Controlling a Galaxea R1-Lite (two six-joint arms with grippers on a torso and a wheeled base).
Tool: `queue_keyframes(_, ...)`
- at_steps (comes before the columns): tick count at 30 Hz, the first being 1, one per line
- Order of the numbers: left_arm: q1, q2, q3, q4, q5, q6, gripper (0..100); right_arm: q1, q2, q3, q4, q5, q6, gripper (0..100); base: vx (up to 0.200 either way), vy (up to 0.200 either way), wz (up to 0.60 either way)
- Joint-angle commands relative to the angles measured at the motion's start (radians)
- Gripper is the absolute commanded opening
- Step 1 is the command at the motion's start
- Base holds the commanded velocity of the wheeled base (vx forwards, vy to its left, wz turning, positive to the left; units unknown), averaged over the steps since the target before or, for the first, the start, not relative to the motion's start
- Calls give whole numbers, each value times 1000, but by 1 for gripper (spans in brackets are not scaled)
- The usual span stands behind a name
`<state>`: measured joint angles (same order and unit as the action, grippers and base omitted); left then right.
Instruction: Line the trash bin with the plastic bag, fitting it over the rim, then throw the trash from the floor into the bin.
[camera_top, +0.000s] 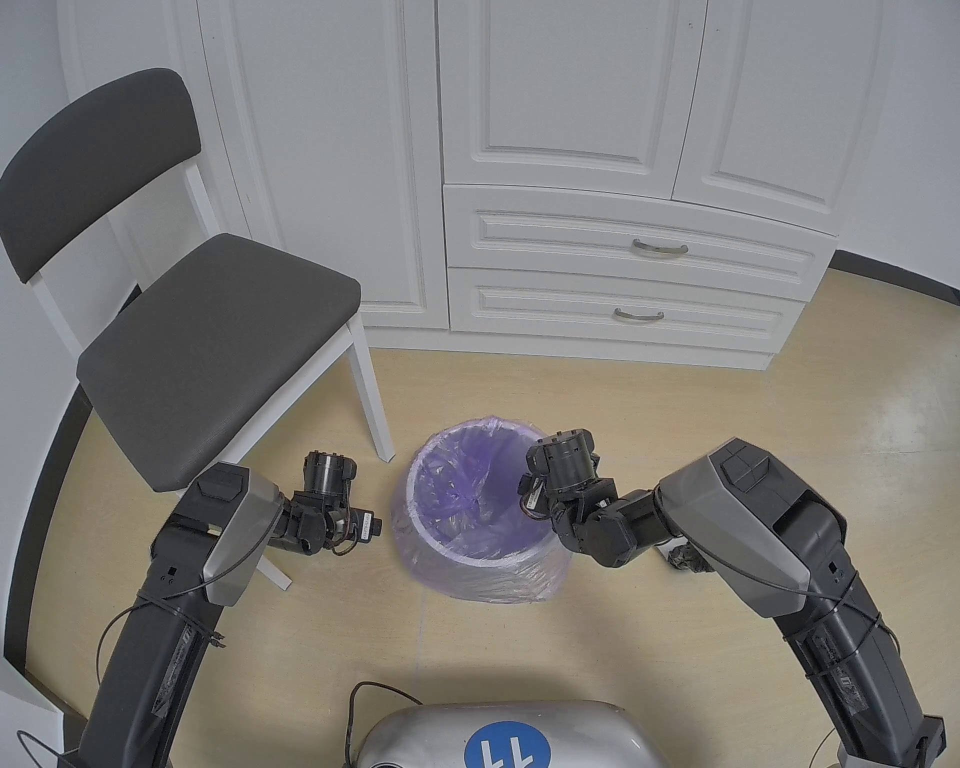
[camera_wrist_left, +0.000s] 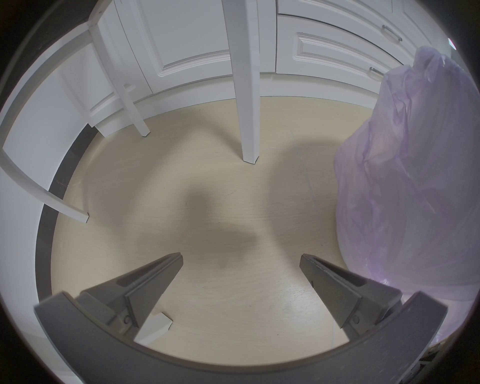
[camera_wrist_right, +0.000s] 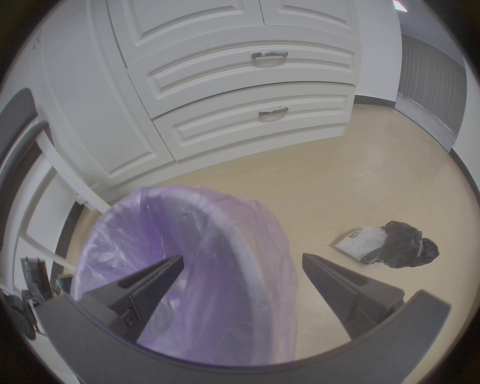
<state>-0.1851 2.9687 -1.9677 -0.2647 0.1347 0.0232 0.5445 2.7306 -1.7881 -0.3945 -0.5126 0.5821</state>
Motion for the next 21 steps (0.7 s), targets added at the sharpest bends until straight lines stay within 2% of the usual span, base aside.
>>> queue_keyframes(1,3,-10,6,-1,-1,3,100,-3,-95,128,-14,31,-50,100,0,0,0)
queue_keyframes(5,9,-37,29,1,-1,6,100,-17,-160,200,-37,46,-87,100,0,0,0)
queue_keyframes(6,13,-73,73,1,-1,32,100,-23,-192,246,-58,52,-123,100,0,0,0)
queue_keyframes(10,19,-125,147,-11,0,90,100,-29,-224,314,-112,54,-174,100,0,0,0)
queue_keyframes(11,18,-145,174,-22,11,104,100,-29,-230,340,-135,54,-197,100,0,0,0)
queue_keyframes(14,12,-214,270,-67,108,178,100,-37,-269,457,-221,57,-295,100,0,0,0)
queue_keyframes(16,10,-227,289,-76,120,193,100,-37,-276,481,-241,62,-314,100,0,0,0)
queue_keyframes(17,1,-292,380,-131,143,247,100,-38,-305,575,-337,91,-392,100,0,0,0)
queue_keyframes(18,-7,-321,424,-160,145,264,100,-40,-318,615,-383,95,-430,100,0,0,0)
queue_keyframes(19,-7,-321,424,-160,145,264,100,-40,-318,615,-383,95,-430,100,0,0,0)
queue_keyframes(20,-16,-373,498,-214,145,293,100,-40,-328,677,-475,97,-502,100,0,0,0)
queue_keyframes(21,-24,-393,529,-243,143,302,100,-41,-328,704,-529,97,-539,100,0,0,0)
